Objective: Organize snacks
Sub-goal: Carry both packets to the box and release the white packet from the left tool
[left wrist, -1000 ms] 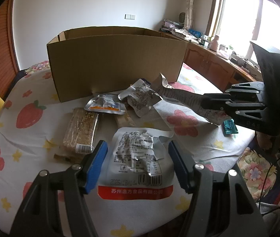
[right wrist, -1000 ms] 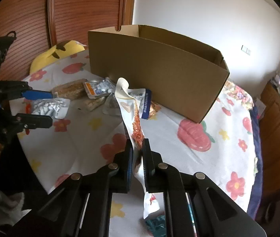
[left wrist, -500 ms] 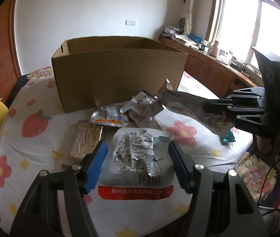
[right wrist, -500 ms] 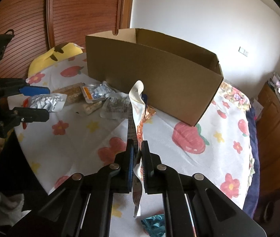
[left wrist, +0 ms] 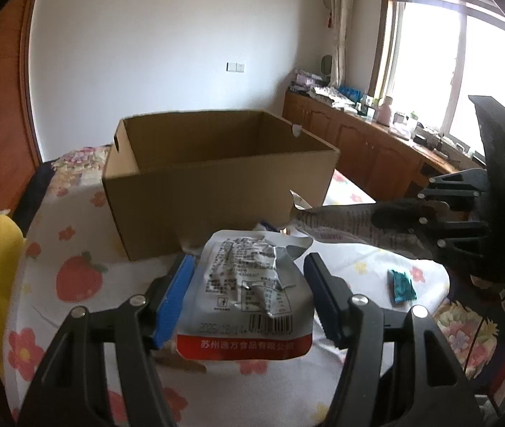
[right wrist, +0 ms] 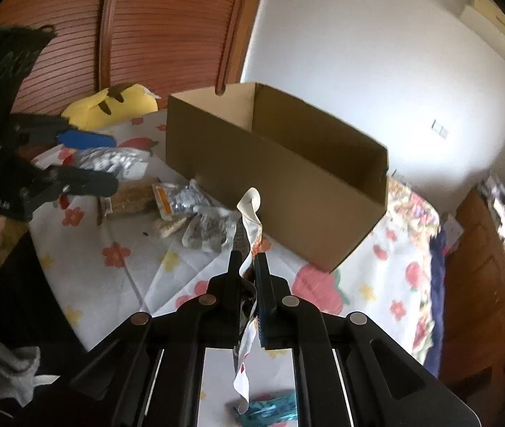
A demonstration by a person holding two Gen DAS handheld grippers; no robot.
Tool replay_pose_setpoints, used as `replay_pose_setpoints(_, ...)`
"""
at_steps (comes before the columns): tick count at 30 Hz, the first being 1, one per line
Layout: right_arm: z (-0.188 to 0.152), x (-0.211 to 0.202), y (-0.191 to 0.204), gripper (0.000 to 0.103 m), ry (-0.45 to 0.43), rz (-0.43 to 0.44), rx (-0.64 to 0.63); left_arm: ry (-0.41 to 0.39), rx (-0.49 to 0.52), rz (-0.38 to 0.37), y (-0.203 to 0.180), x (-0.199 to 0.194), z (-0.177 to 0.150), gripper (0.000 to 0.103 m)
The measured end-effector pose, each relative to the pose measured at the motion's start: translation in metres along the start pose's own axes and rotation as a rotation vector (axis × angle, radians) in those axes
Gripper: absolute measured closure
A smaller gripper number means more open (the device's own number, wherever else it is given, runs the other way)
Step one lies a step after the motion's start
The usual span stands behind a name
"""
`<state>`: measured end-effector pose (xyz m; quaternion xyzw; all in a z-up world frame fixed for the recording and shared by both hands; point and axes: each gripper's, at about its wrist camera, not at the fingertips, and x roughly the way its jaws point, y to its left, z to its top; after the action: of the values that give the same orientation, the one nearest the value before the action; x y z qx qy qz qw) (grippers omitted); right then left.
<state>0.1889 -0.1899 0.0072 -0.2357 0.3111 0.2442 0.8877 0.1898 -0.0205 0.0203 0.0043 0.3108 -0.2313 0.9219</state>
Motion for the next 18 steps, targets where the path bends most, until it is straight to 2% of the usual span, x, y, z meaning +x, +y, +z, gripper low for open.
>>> replay_pose_setpoints(10, 0.039, -0.027, -0.017, 0.099, -0.078, -0.035, -0.037, -0.07, 0.035, 0.013, 0.007, 0.002, 0.05, 0.04)
replay_pose_setpoints(18, 0.077, -0.021, -0.035, 0.099, -0.146, -0.065, -0.051, -0.101, 0.015, 0.013, 0.032, 0.026, 0.093, 0.039)
